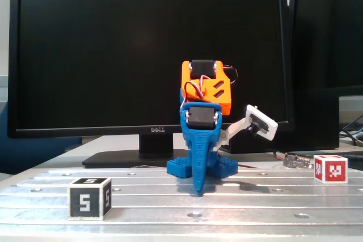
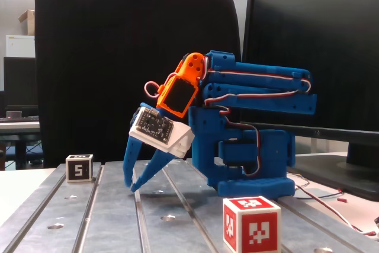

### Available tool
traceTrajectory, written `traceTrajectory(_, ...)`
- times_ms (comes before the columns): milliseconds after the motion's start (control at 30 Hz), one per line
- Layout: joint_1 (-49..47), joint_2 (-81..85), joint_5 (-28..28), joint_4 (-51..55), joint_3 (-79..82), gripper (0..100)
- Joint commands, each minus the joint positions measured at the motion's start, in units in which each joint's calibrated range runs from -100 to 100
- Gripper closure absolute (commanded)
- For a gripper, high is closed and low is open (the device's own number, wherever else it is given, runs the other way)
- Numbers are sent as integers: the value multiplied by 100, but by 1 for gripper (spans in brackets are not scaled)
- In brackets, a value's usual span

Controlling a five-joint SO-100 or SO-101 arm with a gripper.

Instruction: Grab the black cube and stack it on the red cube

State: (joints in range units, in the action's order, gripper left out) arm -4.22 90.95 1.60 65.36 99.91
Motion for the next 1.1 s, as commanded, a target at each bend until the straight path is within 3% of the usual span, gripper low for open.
traceTrajectory(0, -54, -56, 24, -384, 9, 99)
traceTrajectory(800, -39, -323, -2, -795, -507, 99)
traceTrajectory(1067, -39, -2487, -23, -726, -2307, 99)
